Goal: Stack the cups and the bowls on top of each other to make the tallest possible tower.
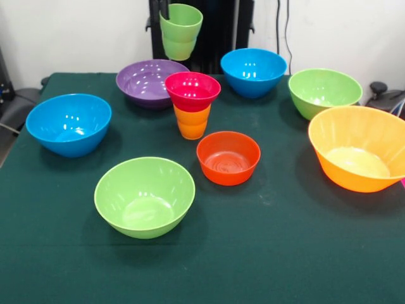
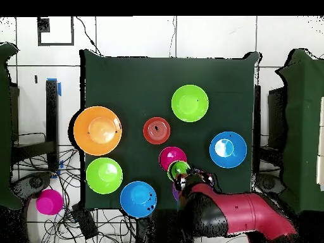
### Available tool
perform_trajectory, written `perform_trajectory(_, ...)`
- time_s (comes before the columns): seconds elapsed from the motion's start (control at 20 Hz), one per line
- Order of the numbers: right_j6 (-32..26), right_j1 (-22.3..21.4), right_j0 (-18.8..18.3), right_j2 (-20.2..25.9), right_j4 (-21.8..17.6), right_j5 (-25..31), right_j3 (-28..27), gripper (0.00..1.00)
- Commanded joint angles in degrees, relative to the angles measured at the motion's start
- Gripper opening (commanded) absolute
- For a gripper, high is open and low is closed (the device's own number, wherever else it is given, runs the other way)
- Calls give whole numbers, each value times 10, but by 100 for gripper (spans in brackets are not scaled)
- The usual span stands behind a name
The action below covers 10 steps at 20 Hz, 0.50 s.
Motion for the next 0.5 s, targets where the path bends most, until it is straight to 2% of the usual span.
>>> perform_trajectory(0.05,48,36,34,-39,-47,-37,36,0)
perform_trajectory(0.5,53,43,57,-69,-53,-62,44,0)
